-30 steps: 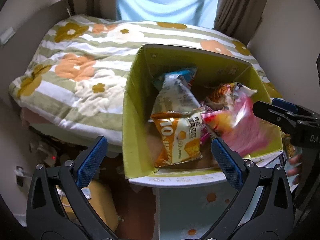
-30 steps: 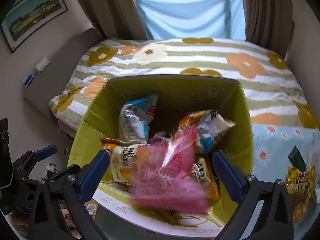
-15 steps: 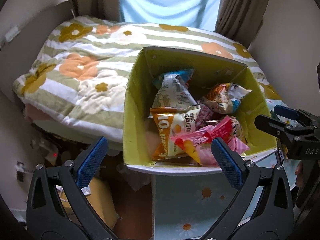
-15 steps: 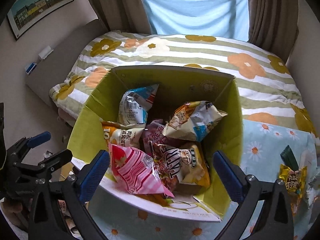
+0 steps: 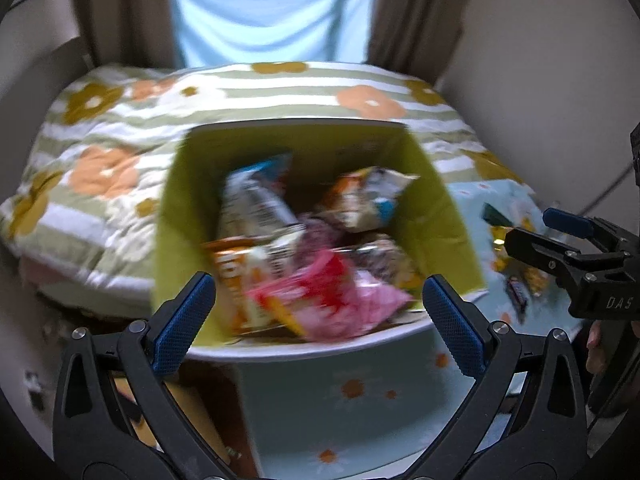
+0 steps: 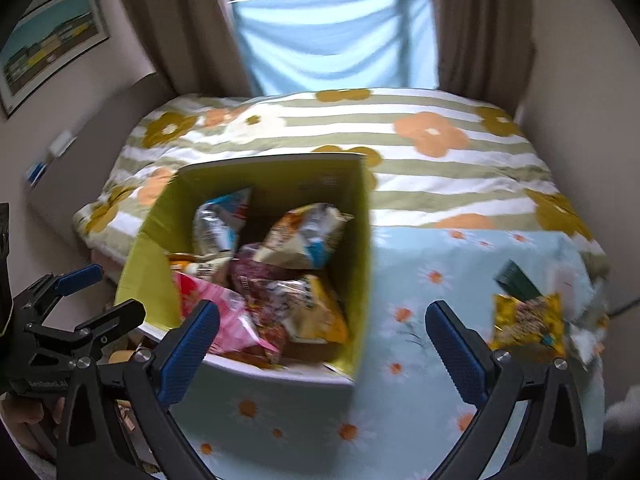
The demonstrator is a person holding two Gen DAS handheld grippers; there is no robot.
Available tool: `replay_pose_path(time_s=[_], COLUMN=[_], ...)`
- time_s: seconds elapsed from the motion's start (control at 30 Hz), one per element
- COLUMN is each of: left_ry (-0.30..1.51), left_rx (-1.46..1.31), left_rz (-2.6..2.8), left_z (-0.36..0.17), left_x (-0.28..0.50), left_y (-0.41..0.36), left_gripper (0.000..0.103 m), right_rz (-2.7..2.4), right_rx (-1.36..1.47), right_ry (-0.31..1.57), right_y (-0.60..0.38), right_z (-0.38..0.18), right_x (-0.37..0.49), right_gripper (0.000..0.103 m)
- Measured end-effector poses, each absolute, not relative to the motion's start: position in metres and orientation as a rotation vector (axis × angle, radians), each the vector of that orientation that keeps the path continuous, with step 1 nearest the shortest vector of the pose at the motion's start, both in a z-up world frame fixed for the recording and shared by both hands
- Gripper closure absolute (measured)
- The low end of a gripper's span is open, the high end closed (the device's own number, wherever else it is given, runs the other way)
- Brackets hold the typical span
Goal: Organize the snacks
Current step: 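Move both tools back toward the remaining snacks on the bed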
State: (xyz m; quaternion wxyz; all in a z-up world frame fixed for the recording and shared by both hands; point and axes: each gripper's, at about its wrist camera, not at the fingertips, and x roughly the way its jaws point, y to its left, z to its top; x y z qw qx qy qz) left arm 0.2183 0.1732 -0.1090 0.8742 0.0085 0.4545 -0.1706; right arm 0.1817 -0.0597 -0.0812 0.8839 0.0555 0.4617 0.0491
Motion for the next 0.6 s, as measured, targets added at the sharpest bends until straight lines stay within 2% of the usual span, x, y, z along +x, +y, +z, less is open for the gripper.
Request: replay_pose_path(time_s=[0.37,0.6], left_ry=[0.920,0.917], left_rx=[0.178,0.258], left_rz=[-0.575,-0.664], left_z=[-0.101,-0.112], left_x=[0.205,0.201], left_y=[0.057,-0.037], left_gripper=[0.000,0.000], right_rz=[-0.174,-0.264], right_rx=[0.195,0.223], right_ry=[0.939,0.968], right_y=[-0.166,-0.247], right_z=[-0.070,-0.083], right_x=[0.129,0.105], right_gripper=[0.000,0.000])
